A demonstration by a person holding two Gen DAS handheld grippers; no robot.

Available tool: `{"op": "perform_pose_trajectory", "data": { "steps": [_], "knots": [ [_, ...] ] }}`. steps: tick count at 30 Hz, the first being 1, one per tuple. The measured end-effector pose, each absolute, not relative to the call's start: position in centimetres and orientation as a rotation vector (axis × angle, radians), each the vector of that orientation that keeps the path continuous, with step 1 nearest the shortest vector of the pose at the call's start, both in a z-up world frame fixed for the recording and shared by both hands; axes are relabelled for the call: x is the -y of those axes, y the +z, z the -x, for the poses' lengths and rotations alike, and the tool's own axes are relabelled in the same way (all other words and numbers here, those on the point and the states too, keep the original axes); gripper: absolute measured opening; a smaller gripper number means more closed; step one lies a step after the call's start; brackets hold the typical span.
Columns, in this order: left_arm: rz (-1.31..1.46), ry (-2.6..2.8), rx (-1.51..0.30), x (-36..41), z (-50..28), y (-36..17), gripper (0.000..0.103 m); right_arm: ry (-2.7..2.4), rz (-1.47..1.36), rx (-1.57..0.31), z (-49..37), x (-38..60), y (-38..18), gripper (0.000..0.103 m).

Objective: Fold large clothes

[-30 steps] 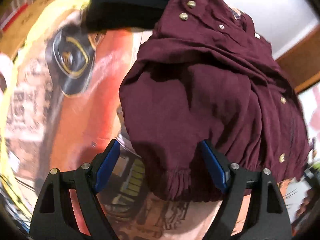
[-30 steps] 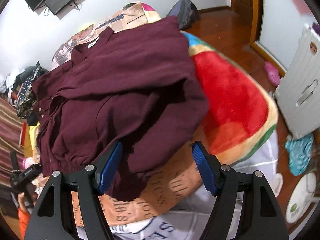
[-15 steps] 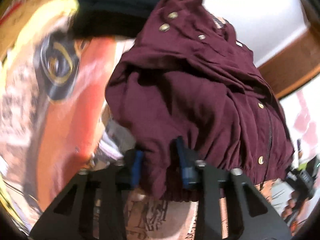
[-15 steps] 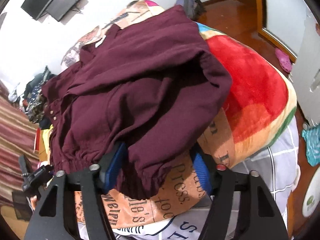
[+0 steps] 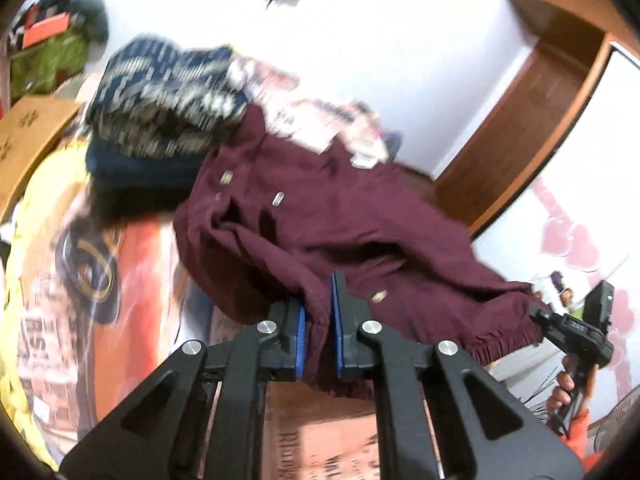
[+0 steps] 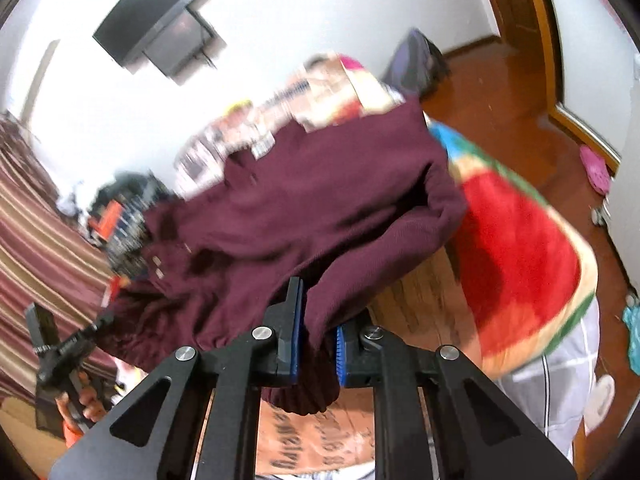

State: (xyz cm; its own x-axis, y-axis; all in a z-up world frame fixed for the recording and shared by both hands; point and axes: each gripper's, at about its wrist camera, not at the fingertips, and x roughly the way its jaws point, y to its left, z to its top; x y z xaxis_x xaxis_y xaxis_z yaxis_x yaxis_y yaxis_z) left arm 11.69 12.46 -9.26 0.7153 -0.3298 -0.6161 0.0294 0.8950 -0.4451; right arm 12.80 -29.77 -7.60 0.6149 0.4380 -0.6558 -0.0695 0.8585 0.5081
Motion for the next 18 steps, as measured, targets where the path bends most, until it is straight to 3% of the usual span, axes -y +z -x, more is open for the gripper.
{"op": "perform_pose_trajectory", "data": {
  "steps": [9, 18],
  "knots": [
    [0.381, -0.234, -0.623, -11.6, -15.2, -3.5, 0.01, 0.331, -0.368, -0.724, -16.9, 30.5, -2.6, 0.011],
    [0.352, -0.144, -0.639, -12.4, -27.0, -3.5, 0.01, 0.318, -0.271, -0.677, -25.4, 29.1, -2.2, 0.011]
  ]
}}
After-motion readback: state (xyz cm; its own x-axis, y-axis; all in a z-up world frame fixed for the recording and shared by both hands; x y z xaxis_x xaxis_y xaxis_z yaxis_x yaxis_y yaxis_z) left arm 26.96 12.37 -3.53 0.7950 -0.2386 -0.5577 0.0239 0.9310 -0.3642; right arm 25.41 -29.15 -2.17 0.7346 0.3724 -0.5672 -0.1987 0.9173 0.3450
